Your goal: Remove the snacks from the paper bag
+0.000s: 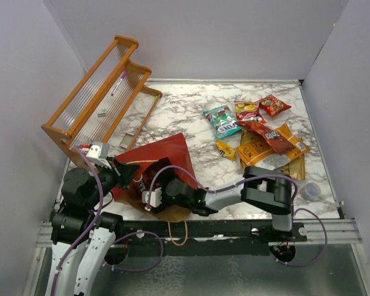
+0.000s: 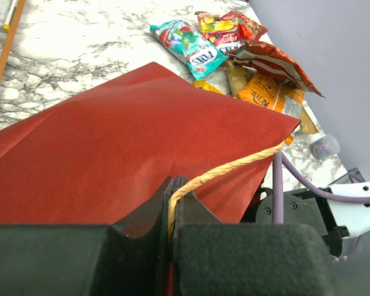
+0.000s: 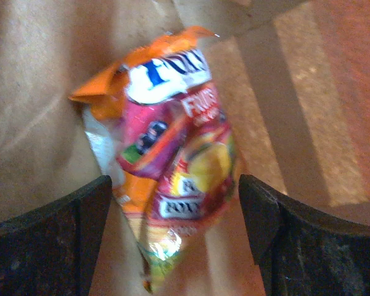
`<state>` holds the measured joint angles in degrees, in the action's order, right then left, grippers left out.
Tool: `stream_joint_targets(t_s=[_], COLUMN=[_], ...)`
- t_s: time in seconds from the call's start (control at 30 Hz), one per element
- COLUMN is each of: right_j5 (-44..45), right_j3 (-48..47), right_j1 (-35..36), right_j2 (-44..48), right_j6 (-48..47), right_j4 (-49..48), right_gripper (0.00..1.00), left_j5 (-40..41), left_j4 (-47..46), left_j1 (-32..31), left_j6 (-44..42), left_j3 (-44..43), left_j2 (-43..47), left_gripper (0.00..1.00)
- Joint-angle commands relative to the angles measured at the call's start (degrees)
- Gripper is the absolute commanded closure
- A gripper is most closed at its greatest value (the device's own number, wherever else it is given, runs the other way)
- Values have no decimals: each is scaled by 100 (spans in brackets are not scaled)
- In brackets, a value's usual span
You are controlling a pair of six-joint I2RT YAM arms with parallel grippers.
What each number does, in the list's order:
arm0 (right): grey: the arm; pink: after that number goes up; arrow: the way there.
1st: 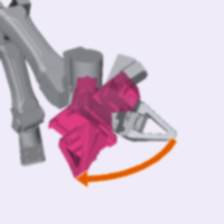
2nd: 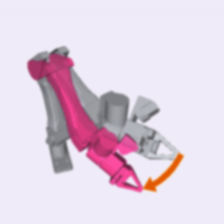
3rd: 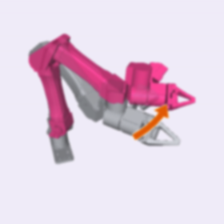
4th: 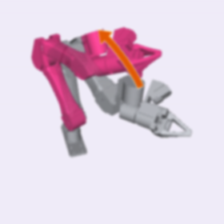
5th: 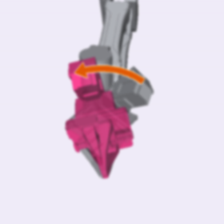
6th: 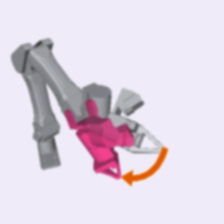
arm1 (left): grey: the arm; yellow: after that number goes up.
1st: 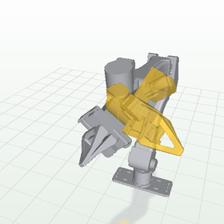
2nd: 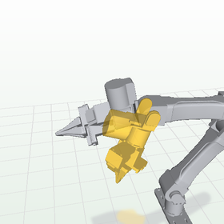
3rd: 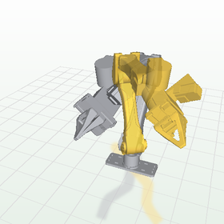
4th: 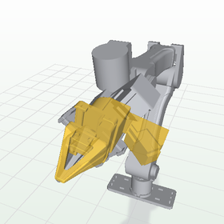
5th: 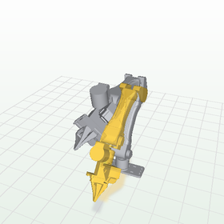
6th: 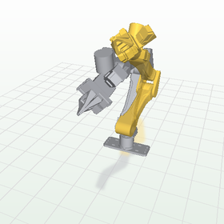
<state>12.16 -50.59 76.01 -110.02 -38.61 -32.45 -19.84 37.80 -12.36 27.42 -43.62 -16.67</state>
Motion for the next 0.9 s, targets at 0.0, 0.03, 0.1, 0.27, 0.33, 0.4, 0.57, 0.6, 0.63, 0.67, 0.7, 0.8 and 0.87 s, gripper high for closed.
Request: stream_joint_targets(t_s=[0.0,0.03,0.1,0.27,0.33,0.4,0.57,0.6,0.63,0.67,0.7,0.8,0.87], right_j5=[-290,-229,-9,324,324,206,-218,-292,-377,-468,-515,-689,-810], right_j3=[-294,-331,-413,-426,-428,-361,-232,-206,-172,-141,-79,248,471], right_j1=[-83,-112,-174,-233,-228,-230,-229,-230,-229,-228,-219,-174,-143], right_j2=[-475,-570,-757,-828,-663,-420,272,396,566,699,837,1323,1659], right_j6=[321,403,537,589,571,572,785,852,937,997,1099,1390,1556], right_j4=[-422,-413,-399,-494,-425,-398,-87,-4,84,219,256,279,408], right_gripper=[14,14,19,59,70,77,91,95,98,99,99,99,99], left_j5=[84,89,92,99,96,108,155,163,171,186,198,215,221], left_j4=[-29,-34,-20,-16,-2,3,25,28,28,32,38,47,41], left_j1=[52,50,51,42,46,43,45,41,44,46,41,43,48], left_j6=[-51,-52,-40,-36,-39,-47,-23,-24,-21,-17,-15,-8,-3], left_j3=[-65,-67,-63,-65,-68,-73,-68,-68,-68,-68,-69,-68,-71], left_j2=[-28,-31,-30,-28,-39,-38,-39,-30,-30,-30,-31,-31,-30], left_gripper=[100,100,100,100,100,100,100,100,100,100,100,100,100])
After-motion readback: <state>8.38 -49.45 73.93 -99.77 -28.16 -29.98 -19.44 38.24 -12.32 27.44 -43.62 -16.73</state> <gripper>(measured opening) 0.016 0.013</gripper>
